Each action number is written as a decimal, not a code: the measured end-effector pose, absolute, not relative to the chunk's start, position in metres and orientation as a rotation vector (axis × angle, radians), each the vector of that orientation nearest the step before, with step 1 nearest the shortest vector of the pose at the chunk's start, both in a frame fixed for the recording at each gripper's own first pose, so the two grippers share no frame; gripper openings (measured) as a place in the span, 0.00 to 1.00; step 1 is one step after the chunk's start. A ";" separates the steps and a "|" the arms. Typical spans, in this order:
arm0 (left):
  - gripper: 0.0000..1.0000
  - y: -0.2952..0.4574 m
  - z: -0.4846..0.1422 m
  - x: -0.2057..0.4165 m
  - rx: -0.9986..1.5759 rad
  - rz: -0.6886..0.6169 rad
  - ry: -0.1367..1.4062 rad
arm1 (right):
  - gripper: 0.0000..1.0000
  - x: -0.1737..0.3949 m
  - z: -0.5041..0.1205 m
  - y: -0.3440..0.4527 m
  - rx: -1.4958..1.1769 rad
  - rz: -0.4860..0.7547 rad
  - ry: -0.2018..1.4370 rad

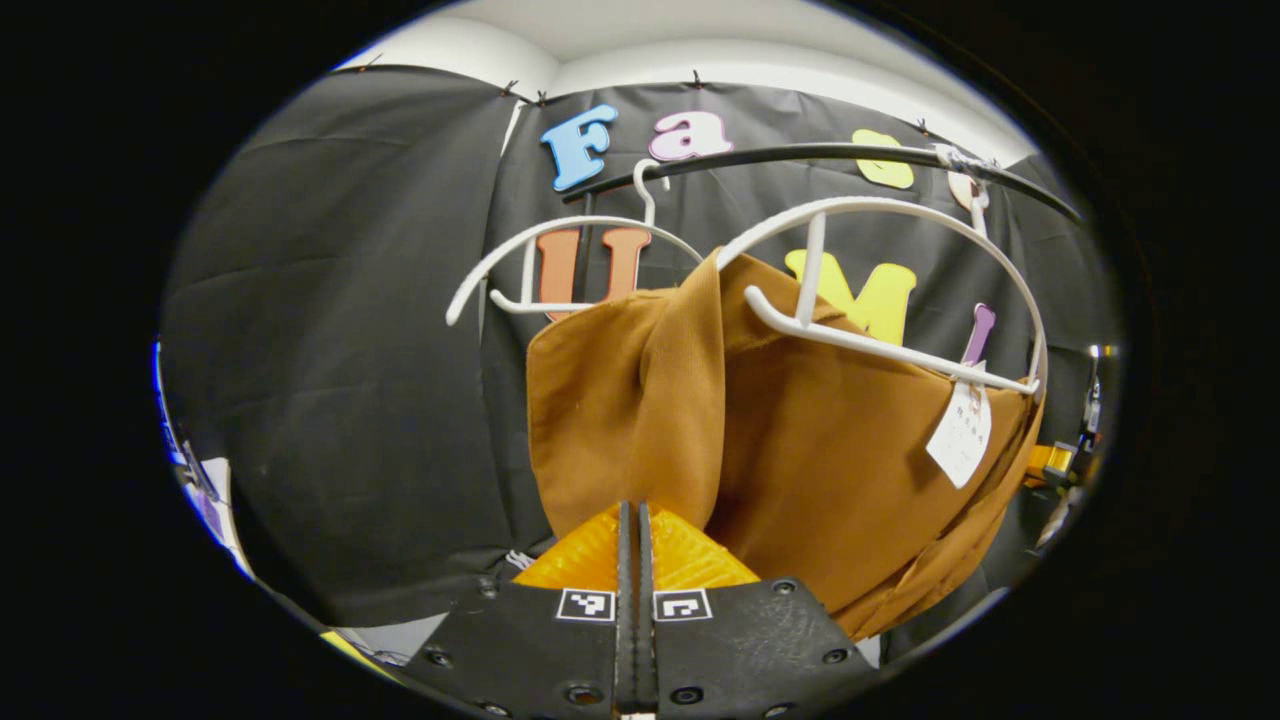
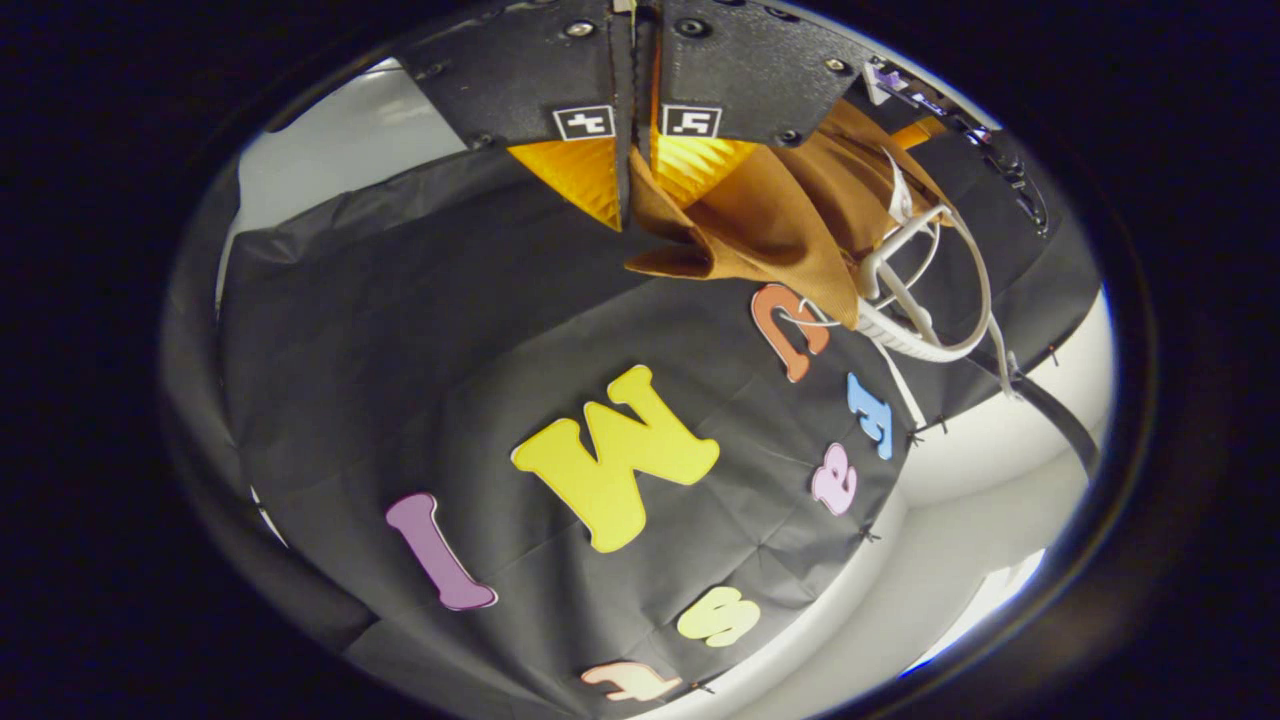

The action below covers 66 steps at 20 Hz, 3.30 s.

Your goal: Grasp the clothes on the hanger with both hands and then place them into the laundry hamper below.

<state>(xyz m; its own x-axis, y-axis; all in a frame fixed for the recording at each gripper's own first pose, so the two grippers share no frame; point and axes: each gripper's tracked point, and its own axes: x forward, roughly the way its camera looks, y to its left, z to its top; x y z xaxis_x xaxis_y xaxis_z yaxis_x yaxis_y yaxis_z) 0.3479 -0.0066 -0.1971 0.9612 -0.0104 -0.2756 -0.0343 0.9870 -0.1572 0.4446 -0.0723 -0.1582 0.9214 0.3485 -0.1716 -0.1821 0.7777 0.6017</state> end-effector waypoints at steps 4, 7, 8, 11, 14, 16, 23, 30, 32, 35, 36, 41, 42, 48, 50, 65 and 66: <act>0.00 -0.016 -0.184 0.347 -0.218 -0.075 0.211 | 0.04 0.442 -0.176 -0.087 0.669 0.261 0.335; 0.31 -0.024 -0.196 0.346 -0.221 -0.136 0.203 | 0.04 0.430 -0.186 -0.074 0.705 0.321 0.350; 0.31 -0.028 -0.207 0.341 -0.213 -0.141 0.223 | 0.04 0.423 -0.186 -0.065 0.734 0.357 0.348; 0.25 -0.046 -0.239 0.335 -0.219 -0.165 0.298 | 0.04 0.397 -0.185 -0.034 0.584 0.458 0.343; 0.20 -0.066 -0.267 0.318 -0.252 -0.187 0.341 | 0.04 0.380 -0.166 0.001 0.579 0.529 0.341; 0.20 -0.077 -0.276 0.308 -0.281 -0.197 0.373 | 0.04 0.360 -0.157 0.014 0.572 0.567 0.342; 0.19 -0.082 -0.243 0.288 -0.289 -0.221 0.356 | 0.04 0.306 -0.106 0.067 0.476 0.697 0.279; 0.20 -0.086 -0.192 0.272 -0.291 -0.282 0.287 | 0.03 0.263 -0.031 0.065 0.425 0.693 0.119; 0.19 -0.092 -0.190 0.266 -0.309 -0.291 0.299 | 0.03 0.252 -0.022 0.063 0.481 0.695 0.118; 0.19 -0.101 -0.200 0.255 -0.293 -0.297 0.326 | 0.03 0.251 -0.032 0.053 0.407 0.646 0.116; 0.28 -0.105 -0.209 0.253 -0.287 -0.297 0.346 | 0.04 0.252 -0.051 0.054 0.369 0.631 0.155; 0.19 -0.118 -0.289 0.230 -0.264 -0.272 0.514 | 0.04 0.256 -0.198 0.063 0.310 0.518 0.452; 0.19 -0.121 -0.308 0.223 -0.260 -0.266 0.556 | 0.04 0.258 -0.229 0.062 0.290 0.495 0.521; 0.20 -0.135 -0.424 0.179 -0.275 -0.203 0.821 | 0.04 0.258 -0.391 0.060 0.204 0.362 0.891; 0.20 -0.140 -0.462 0.163 -0.254 -0.173 0.930 | 0.04 0.251 -0.432 0.052 0.129 0.322 1.005; 0.95 -0.127 -0.471 0.151 -0.123 -0.116 0.992 | 0.84 0.253 -0.435 0.028 -0.080 0.239 1.040; 0.96 -0.127 -0.466 0.151 -0.117 -0.115 0.985 | 0.84 0.251 -0.436 0.029 -0.092 0.239 1.032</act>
<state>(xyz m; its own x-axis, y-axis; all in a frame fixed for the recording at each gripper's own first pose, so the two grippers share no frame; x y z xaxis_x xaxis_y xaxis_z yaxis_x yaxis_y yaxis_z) 0.1507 -0.1265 -0.4662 0.5479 -0.1500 -0.8230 0.0441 0.9876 -0.1506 0.2505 0.0288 -0.4360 0.4899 0.1534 -0.8582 -0.2398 0.9701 0.0365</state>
